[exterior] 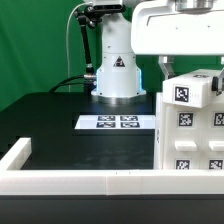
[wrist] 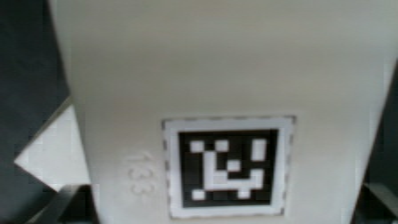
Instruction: Assemble cabinet
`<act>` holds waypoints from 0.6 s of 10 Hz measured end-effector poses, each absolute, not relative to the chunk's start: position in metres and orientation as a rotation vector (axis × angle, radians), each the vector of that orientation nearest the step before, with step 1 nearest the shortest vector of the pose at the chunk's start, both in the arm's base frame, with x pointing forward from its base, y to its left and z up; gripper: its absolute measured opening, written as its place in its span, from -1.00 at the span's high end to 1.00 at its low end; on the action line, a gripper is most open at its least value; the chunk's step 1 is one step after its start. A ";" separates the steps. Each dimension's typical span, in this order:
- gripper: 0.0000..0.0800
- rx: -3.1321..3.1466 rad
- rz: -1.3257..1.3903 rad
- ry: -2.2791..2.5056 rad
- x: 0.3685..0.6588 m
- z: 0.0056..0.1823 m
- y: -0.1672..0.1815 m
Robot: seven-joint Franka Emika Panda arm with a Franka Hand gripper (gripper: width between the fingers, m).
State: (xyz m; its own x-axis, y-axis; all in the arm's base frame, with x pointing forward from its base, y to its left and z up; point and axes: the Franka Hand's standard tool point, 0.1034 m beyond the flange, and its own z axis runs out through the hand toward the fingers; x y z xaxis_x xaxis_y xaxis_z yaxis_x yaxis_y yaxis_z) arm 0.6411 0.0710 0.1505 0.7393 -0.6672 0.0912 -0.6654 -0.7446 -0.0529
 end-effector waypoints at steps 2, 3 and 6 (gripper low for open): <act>-0.41 -2.858 -0.153 1.251 0.640 0.150 0.070; -0.41 -2.797 -0.147 1.379 0.639 0.150 0.069; -0.41 -2.577 -0.146 1.752 0.629 0.149 0.066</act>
Offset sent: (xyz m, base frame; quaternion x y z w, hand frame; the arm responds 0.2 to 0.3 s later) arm -0.0178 -0.0016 -0.0016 -0.0070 0.0311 0.2788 0.9598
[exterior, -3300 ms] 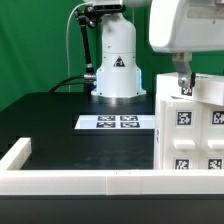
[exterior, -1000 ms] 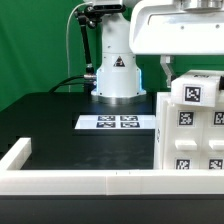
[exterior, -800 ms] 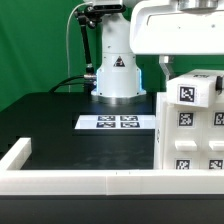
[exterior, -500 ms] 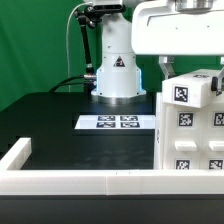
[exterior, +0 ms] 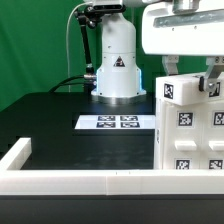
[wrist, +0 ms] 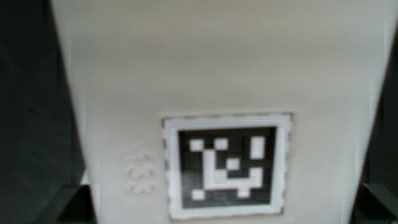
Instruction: Assemble cabinet
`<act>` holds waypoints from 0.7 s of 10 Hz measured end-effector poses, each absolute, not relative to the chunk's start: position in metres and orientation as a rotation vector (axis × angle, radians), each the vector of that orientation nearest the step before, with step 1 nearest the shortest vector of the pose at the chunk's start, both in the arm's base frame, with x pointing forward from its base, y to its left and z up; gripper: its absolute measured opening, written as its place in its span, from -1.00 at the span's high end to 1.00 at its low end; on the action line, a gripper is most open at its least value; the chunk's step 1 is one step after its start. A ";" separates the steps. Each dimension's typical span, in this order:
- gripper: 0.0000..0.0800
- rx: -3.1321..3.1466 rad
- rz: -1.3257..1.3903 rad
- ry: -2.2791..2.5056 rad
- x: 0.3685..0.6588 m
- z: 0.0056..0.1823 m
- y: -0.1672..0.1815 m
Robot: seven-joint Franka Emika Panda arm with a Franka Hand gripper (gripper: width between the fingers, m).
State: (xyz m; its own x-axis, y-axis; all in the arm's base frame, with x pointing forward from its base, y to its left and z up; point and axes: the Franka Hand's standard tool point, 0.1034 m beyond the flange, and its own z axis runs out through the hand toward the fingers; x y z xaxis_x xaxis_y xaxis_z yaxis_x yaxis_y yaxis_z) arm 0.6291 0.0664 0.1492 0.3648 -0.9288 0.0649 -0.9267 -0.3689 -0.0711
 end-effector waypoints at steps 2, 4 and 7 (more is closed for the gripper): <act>-0.41 -2.422 -0.141 1.972 0.625 0.149 0.066; -0.41 -2.273 -0.140 2.153 0.622 0.149 0.065; -0.41 -2.058 -0.133 2.375 0.617 0.149 0.065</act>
Offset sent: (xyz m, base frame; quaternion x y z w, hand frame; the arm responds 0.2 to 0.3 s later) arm -0.0078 0.0021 -0.0010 0.0015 0.0146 0.2087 0.9779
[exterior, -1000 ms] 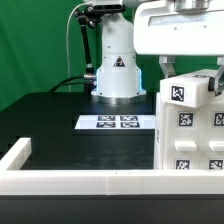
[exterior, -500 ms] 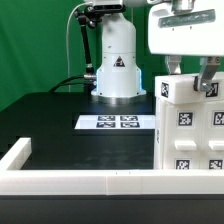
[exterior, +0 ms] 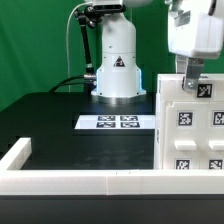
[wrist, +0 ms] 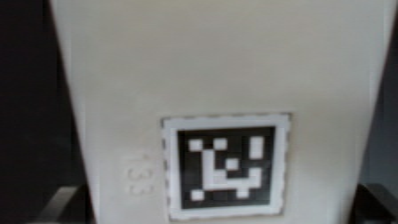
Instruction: Assemble cabinet
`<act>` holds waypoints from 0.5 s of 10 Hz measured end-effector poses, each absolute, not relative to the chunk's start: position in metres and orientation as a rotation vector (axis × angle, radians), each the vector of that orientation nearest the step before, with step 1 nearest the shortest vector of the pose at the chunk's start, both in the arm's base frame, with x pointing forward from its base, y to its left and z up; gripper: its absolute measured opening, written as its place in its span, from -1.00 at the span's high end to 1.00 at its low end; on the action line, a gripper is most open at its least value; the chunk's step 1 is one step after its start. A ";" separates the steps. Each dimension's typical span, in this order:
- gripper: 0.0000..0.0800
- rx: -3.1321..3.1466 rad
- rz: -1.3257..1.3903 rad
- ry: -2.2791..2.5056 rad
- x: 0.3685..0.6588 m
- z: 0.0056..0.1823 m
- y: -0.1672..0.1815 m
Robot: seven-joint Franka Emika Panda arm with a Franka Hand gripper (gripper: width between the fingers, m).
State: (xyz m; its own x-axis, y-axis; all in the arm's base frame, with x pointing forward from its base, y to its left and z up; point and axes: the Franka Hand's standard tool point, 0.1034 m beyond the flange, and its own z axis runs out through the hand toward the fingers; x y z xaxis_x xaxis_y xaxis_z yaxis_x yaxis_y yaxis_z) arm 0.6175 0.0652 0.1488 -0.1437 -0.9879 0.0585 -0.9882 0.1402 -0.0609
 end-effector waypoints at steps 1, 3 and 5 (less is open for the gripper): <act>-0.41 1.989 0.128 -2.415 0.616 0.149 0.065; -0.41 1.916 0.125 -2.463 0.614 0.149 0.064; -0.41 1.889 0.109 -2.486 0.613 0.149 0.064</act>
Offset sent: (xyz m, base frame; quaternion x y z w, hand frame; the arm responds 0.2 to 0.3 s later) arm -0.0019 -0.0011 -0.0014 -0.0061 0.0017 0.2014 0.9795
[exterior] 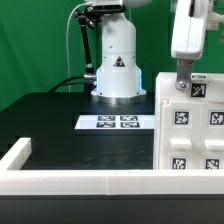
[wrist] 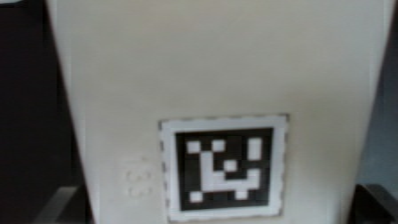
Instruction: Assemble cabinet
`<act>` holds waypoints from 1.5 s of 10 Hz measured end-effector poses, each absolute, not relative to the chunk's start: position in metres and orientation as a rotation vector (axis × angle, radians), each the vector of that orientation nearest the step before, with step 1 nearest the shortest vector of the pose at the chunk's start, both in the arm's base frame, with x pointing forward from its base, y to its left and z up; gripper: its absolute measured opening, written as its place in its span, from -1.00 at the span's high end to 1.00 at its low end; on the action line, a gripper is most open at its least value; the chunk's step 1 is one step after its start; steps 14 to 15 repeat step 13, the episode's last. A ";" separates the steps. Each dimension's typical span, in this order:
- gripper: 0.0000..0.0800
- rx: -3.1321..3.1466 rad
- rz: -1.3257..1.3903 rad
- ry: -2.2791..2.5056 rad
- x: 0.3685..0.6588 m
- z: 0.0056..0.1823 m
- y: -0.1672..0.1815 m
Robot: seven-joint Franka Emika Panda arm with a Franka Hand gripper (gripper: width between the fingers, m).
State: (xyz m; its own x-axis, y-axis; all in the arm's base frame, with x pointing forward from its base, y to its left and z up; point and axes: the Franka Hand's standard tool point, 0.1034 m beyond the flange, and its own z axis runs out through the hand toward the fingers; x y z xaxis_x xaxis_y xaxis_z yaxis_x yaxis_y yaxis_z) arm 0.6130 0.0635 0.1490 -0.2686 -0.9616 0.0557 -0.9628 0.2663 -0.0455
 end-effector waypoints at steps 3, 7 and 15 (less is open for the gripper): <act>-0.87 1.913 0.093 -2.472 0.612 0.147 0.066; -0.99 1.926 0.092 -2.461 0.612 0.146 0.066; -0.99 1.933 0.092 -2.454 0.612 0.146 0.066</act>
Offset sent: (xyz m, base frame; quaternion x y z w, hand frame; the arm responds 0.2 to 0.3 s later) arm 0.0000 0.0000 0.0000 0.0000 0.0000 0.0000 1.0000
